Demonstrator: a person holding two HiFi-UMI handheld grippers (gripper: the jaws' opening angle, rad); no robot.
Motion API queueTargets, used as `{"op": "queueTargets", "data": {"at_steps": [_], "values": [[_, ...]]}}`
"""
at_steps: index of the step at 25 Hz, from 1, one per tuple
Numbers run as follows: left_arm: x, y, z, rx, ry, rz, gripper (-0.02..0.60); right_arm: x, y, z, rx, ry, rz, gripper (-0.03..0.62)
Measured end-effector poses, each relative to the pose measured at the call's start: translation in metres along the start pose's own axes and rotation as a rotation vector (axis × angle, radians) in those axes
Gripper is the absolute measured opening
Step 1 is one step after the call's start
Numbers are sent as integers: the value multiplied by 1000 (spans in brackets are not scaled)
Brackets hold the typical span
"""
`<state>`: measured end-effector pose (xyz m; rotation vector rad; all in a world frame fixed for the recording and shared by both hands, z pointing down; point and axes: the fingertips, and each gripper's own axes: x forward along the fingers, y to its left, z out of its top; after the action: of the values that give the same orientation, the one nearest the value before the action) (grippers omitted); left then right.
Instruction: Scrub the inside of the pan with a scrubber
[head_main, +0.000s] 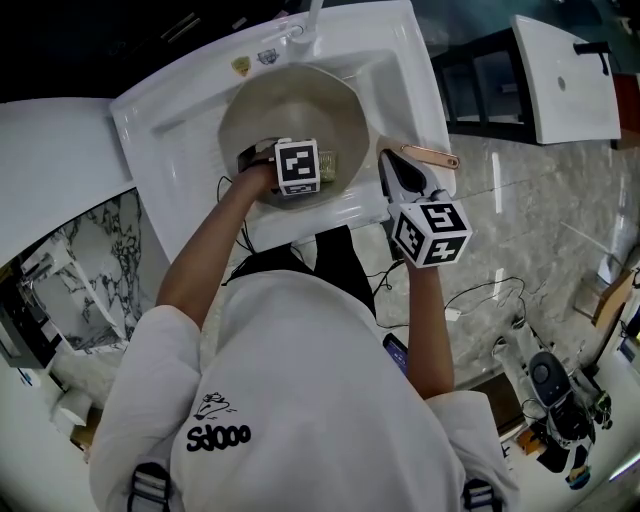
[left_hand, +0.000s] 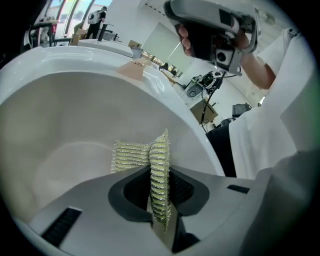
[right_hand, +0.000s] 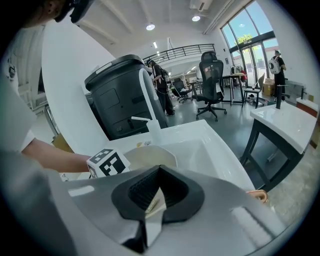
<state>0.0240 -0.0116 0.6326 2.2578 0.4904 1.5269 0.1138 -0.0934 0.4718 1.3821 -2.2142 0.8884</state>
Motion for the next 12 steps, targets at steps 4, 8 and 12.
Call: {"op": "queueTargets", "data": {"at_steps": [4,8,12], "values": [[0,19,1,-21,3,55,67,2,-4,-3,3,15,1,9],[-7,39,9,-50,-11,123,66,4,-6,-5,-4,26,6,9],[-19,64,9,-90,-5,210,66,8,-7,-2,-10,31,19,9]]}}
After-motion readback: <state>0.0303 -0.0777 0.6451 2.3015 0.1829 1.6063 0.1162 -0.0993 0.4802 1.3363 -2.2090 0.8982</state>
